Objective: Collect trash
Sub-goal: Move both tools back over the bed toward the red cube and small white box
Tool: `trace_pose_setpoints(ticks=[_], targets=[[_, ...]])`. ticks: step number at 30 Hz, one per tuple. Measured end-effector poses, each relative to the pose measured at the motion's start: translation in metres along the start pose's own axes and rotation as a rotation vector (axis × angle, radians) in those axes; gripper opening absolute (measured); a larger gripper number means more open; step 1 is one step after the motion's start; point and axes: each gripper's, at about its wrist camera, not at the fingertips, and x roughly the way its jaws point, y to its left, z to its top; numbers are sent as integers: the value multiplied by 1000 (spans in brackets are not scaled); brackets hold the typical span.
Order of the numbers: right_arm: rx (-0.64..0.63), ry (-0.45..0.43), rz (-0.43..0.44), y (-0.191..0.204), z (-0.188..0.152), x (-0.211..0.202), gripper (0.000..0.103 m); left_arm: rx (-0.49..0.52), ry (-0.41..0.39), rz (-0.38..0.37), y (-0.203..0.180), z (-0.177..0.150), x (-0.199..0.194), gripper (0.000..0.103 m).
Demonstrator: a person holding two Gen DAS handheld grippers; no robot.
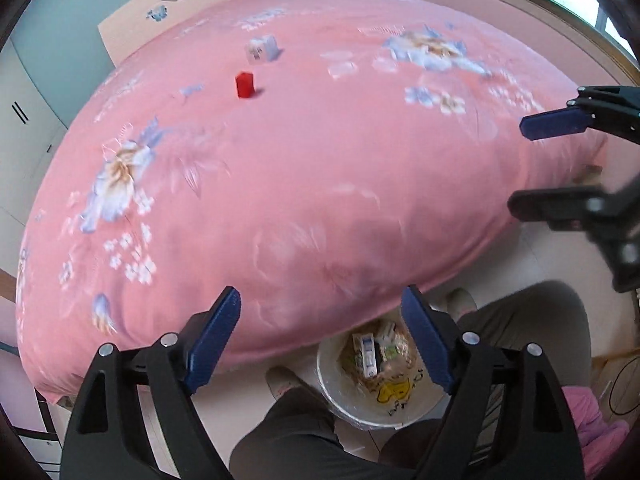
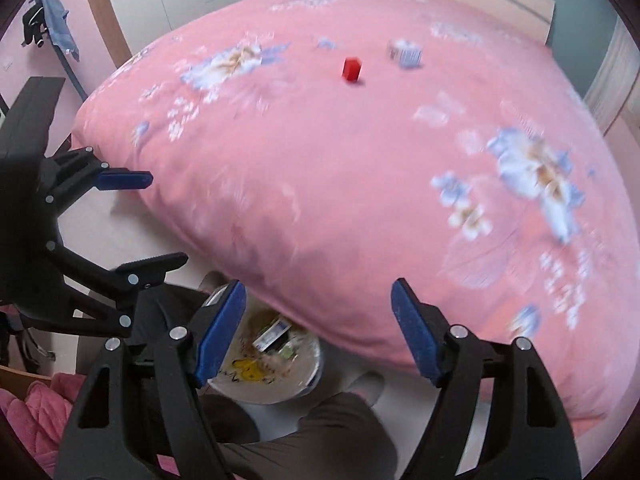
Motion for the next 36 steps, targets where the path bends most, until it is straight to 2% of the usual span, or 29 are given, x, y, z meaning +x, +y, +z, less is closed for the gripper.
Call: trace_pose_setpoints(ticks=[10, 17, 27, 36], targets=[[-15, -95, -55, -19, 55, -36, 75, 2, -67, 29, 13, 42, -22, 84], [-27, -126, -89, -37, 93, -42, 75, -18, -94, 28, 27, 72, -19, 84], [-24, -137, -99, -59, 147, -27, 75, -37, -103, 30, 52, 113, -1, 84], [-4, -112, -100, -88, 196, 15, 75, -50, -81, 29, 75, 148, 34, 84]])
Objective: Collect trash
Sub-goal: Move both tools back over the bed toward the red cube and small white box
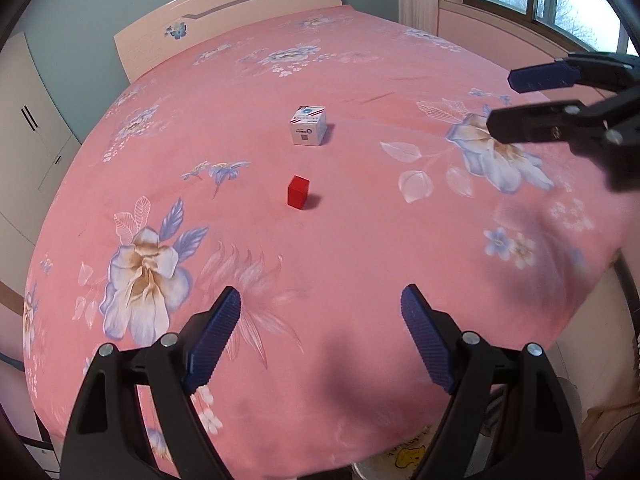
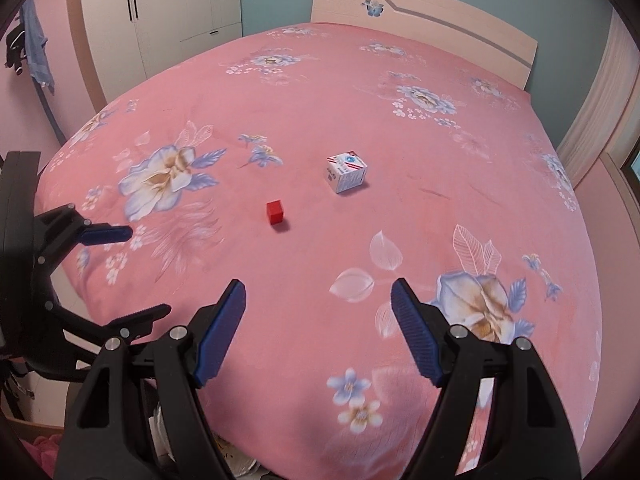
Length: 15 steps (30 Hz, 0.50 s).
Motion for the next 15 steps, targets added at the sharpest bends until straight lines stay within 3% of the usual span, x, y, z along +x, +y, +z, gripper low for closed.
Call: trace_pose_setpoints(ticks=[15], targets=[[12, 51, 22, -37, 58, 106, 75, 1, 44, -16, 22, 40, 78, 84]])
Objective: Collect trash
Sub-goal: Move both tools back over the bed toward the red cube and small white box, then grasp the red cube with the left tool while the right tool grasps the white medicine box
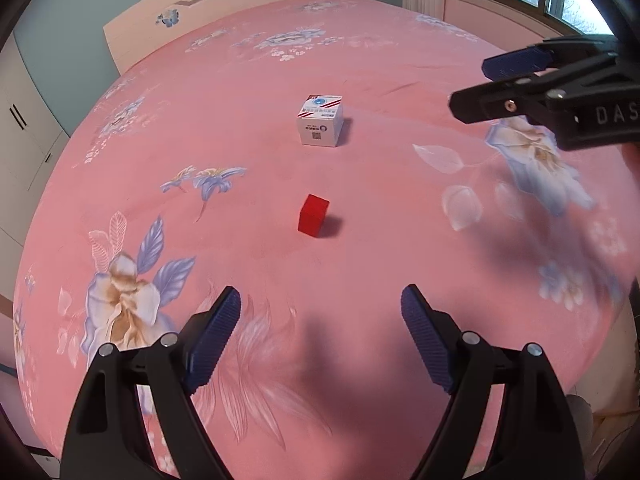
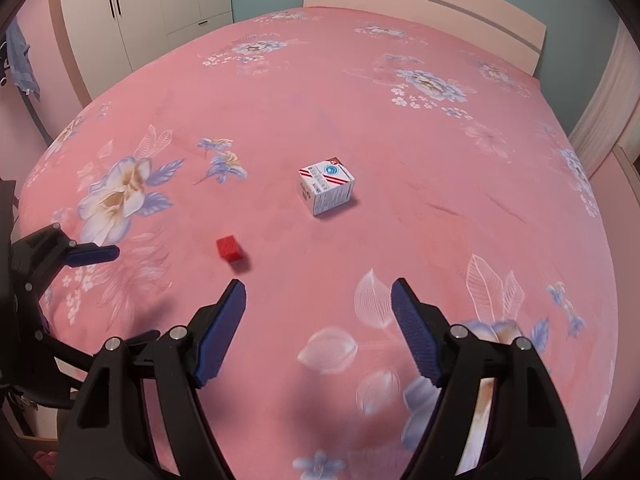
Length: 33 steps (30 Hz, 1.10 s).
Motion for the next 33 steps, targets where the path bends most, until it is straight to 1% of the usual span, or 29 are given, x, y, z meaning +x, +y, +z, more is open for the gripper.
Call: trace_pose_setpoints(ticks=[5, 9, 13, 18, 20, 24, 26, 29, 31, 32, 33], targets=[[-3, 8, 29, -2, 21, 34, 75, -15, 23, -3, 9, 11, 33, 84], [-32, 9, 27, 0, 36, 57, 75, -23, 27, -11, 14, 19, 53, 84], [-45, 31, 27, -1, 53, 87, 75, -36, 29, -27, 17, 25, 72, 84], [-68, 54, 18, -3, 72, 123, 75, -42, 24, -39, 19, 31, 87, 84], [-69, 62, 30, -4, 78, 137, 75, -42, 17, -41, 19, 32, 91, 84], [-48, 88, 35, -10, 87, 167, 75, -42, 4, -56, 21, 34, 99, 76], [-30, 94, 54, -14, 89, 178, 75, -50, 12, -67, 23, 35, 106, 72], [-11, 101, 81, -18, 89, 192, 75, -56, 31, -75, 25, 34, 115, 69], [-10, 111, 95, -19, 87, 197, 75, -58, 21, -79, 25, 33, 115, 67], [-14, 109, 85, -18, 87, 199, 75, -58, 17, -84, 25, 32, 115, 62], [-20, 104, 77, -18, 87, 201, 74, -57, 14, -90, 24, 32, 114, 55]])
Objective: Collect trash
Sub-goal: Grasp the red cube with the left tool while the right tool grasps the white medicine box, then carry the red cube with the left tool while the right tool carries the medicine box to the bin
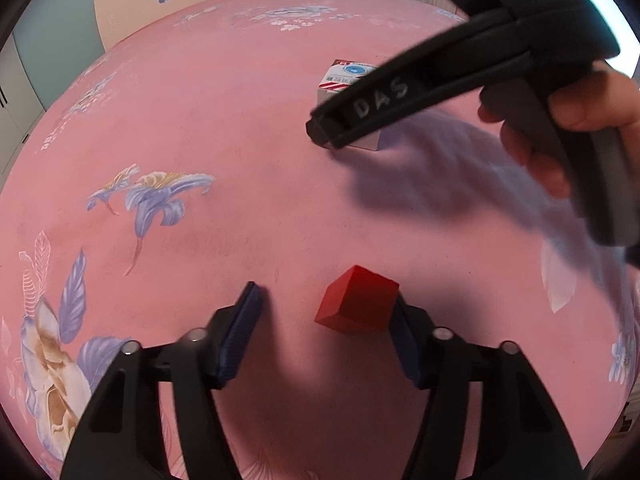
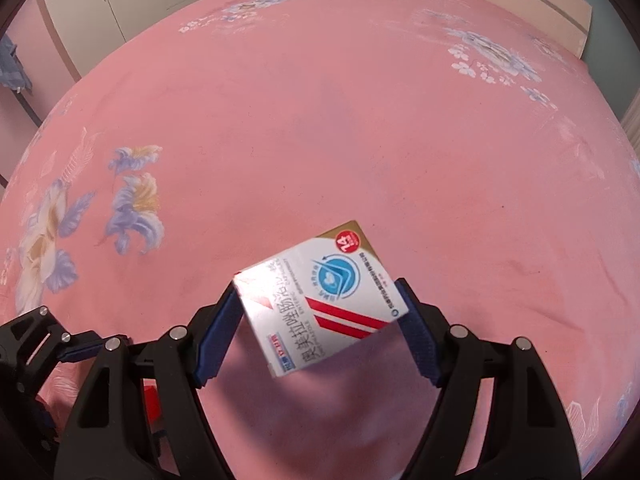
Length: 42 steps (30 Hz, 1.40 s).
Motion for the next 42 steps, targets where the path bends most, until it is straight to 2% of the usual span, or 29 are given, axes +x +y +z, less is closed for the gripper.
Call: trace_pose_setpoints(ticks=[1, 5, 12, 18, 29, 42], targets=[[-5, 2, 2, 1, -1, 1, 67, 0, 0, -5, -1, 0, 0, 52], [-4, -4, -14, 3, -2, -1, 66, 1, 8, -35, -3, -1, -4, 27], [5, -29, -39, 9, -13, -23, 66, -6, 24, -26, -1, -9, -17, 27], [2, -39, -32, 15, -28, -60, 66, 2, 6, 20, 0, -17, -54, 27], [-33, -105, -64, 45, -74, -163, 66, 8, -58, 102, -6, -13, -137, 27], [-145, -236, -107, 127, -131, -309, 66, 23, -174, 177, -30, -38, -255, 27]])
